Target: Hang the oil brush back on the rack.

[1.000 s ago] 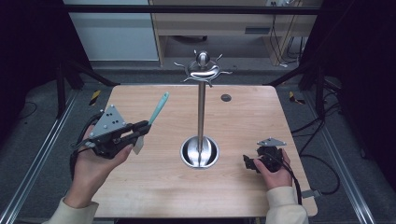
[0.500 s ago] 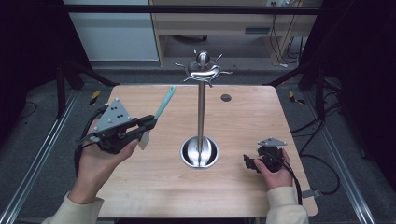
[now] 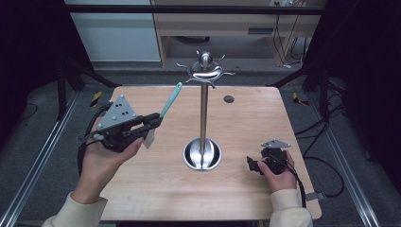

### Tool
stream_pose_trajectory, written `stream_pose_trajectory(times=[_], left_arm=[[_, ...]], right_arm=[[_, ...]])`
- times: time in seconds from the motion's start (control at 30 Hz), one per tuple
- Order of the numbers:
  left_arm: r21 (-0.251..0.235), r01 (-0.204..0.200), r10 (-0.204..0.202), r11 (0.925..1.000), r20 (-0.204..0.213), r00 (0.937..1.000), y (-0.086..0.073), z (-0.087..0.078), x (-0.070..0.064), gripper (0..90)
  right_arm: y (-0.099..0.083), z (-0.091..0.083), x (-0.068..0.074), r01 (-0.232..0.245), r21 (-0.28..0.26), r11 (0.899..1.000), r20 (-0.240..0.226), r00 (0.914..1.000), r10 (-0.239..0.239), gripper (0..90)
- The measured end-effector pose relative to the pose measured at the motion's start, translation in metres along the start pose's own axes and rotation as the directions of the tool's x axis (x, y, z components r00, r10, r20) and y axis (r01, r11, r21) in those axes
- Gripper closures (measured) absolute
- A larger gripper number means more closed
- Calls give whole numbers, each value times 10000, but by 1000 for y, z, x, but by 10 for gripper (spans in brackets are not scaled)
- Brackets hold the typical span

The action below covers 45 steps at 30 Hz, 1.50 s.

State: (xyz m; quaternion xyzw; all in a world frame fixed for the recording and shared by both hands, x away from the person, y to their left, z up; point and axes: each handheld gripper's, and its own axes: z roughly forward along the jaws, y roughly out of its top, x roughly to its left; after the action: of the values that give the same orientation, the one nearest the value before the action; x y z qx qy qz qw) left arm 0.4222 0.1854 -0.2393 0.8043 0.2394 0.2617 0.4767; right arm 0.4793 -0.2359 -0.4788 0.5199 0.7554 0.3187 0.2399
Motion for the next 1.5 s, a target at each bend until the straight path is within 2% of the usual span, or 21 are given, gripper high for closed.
stream_pose_trajectory(times=[1.0,1.5], left_arm=[[159,23,-23,9999,29,10000,9,6,1,816],[376,172,-180,9991,215,9996,10,20,3,817]], right_arm=[[0,-1,0,-56,-11,10000,-33,10000,55,84],[0,-1,-1,-48,-29,10000,-73,10000,48,84]])
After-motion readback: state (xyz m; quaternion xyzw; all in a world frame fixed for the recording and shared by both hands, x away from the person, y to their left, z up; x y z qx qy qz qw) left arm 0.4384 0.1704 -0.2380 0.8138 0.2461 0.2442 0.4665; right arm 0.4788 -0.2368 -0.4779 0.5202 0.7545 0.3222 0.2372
